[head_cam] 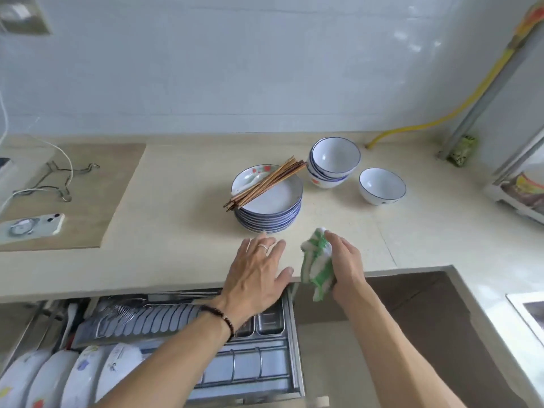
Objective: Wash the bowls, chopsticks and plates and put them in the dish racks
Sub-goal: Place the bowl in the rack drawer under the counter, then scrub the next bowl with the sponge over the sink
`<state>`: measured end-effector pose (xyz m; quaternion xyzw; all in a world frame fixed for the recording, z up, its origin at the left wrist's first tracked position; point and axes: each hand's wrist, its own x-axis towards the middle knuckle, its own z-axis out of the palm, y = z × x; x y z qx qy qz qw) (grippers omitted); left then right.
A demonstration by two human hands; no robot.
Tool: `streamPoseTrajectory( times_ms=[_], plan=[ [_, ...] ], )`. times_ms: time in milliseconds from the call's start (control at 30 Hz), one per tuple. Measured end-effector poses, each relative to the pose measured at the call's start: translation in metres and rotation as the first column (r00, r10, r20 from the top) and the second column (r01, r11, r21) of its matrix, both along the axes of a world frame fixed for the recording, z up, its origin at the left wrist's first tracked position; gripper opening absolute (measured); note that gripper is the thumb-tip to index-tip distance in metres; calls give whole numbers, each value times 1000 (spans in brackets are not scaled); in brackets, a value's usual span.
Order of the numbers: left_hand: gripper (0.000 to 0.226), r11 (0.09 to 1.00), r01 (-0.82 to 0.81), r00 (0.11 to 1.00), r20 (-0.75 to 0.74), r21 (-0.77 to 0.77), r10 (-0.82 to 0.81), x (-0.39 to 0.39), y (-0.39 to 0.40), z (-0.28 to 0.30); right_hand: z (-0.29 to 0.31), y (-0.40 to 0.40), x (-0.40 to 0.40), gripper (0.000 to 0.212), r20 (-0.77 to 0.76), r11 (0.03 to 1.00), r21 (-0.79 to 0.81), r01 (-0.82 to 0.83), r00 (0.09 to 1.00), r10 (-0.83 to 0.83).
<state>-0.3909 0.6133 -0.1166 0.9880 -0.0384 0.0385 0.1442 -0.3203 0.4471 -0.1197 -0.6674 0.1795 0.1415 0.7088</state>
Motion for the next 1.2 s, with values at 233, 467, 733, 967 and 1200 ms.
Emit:
streamPoseTrajectory(
  times_ms=[233,467,733,967,1200],
  plan=[
    [60,995,-71,996,-59,-67,67,85,-122,10,14,-123,80,24,32,999,-11,-42,999,42],
    [63,941,-215,972,-151,-260,181,165,-202,17,7,-199,156,41,28,999,-35,-13,1000,14],
    [71,596,-486,869,-425,-639,253,282,-234,-10,-8,-226,242,69,39,991,-119,64,997,-59],
    [56,306,-676,737,-625,-671,259,361,-229,-58,-43,-232,310,67,6,963,-268,10,1000,-9],
    [46,278,-654,755,-630,-703,184,377,-223,-74,-63,-215,337,38,-46,887,-446,-120,993,112]
  ],
)
